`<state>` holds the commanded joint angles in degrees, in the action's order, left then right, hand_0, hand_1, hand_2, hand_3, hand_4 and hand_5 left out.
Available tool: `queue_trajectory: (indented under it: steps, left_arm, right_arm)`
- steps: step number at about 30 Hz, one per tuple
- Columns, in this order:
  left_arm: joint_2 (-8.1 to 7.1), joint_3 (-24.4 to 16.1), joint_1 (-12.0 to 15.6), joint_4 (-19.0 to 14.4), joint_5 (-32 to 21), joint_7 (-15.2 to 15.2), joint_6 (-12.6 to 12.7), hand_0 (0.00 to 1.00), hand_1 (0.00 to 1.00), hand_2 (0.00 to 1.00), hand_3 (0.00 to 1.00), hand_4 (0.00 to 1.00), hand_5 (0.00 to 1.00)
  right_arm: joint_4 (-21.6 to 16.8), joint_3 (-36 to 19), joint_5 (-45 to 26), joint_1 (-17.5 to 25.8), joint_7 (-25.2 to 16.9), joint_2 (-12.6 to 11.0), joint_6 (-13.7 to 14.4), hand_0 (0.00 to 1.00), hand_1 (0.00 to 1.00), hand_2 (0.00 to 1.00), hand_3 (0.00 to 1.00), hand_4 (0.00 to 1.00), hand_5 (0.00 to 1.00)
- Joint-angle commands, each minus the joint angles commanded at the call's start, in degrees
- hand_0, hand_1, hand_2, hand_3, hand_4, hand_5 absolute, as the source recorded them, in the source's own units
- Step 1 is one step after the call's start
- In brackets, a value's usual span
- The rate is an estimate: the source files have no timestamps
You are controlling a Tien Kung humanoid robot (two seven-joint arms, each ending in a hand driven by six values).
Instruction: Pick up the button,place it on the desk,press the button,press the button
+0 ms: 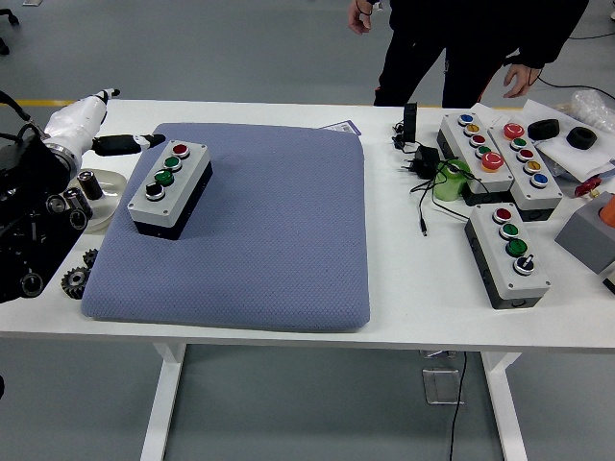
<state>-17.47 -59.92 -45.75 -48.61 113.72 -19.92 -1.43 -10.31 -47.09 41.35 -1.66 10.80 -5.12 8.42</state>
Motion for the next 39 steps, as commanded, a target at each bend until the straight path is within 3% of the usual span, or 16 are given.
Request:
queue_trajectory:
  steps: [6, 14, 20, 24, 25, 31, 32, 39]
  left_arm:
    - [1.76, 3.62, -1.96, 3.47, -3.49, -1.68, -1.72, 0.982, 0.998, 0.998, 0.998, 0.998, 0.763]
    - [4.06, 5.18, -3.15, 5.50, -7.96, -3.42, -1.51, 0.973, 0.998, 0.998, 0.998, 0.998, 0.791]
    - [5.47, 7.33, -4.19, 8.70, -8.21, -5.89, -1.56, 0.959, 0.998, 0.998, 0.998, 0.998, 0.785]
    - [6.79, 8.65, -5.05, 11.29, -8.17, -8.18, -0.29, 0.959, 0.998, 0.998, 0.998, 0.998, 0.785]
    - [7.10, 8.79, -5.22, 11.82, -8.05, -8.64, -0.27, 0.930, 0.998, 0.998, 0.998, 0.998, 0.636]
    - [8.48, 9.28, -5.71, 13.02, -8.70, -10.77, -1.23, 0.930, 0.998, 0.998, 0.998, 0.998, 0.636]
    - [8.67, 9.40, -5.74, 13.02, -9.07, -11.06, -1.41, 0.914, 0.998, 0.998, 0.998, 0.998, 0.544]
    - [10.20, 10.41, -6.43, 14.29, -10.25, -13.32, -2.20, 0.892, 0.993, 0.998, 0.998, 0.998, 0.518]
  right_arm:
    - [0.00, 0.49, -0.20, -0.08, 0.06, -0.03, 0.02, 0.816, 0.794, 0.811, 0.652, 0.300, 0.236]
    - [0.00, 1.16, -0.54, -0.14, -0.16, -0.15, 0.06, 0.815, 0.792, 0.806, 0.650, 0.301, 0.240]
    - [0.00, 1.77, -0.91, -0.21, -0.27, -0.26, 0.15, 0.815, 0.793, 0.803, 0.650, 0.301, 0.241]
    - [0.00, 2.16, -1.09, -0.17, -0.30, -0.31, 0.20, 0.815, 0.793, 0.803, 0.650, 0.301, 0.241]
    - [0.00, 2.23, -1.10, -0.16, -0.30, -0.32, 0.22, 0.814, 0.793, 0.802, 0.643, 0.299, 0.236]
    - [0.00, 2.38, -1.06, -0.13, -0.39, -0.41, 0.33, 0.814, 0.793, 0.802, 0.643, 0.299, 0.236]
    - [0.00, 2.33, -0.99, -0.14, -0.41, -0.42, 0.36, 0.814, 0.793, 0.800, 0.643, 0.299, 0.237]
    - [0.00, 2.76, -1.35, -0.11, -0.60, -0.45, 0.57, 0.813, 0.792, 0.798, 0.638, 0.298, 0.233]
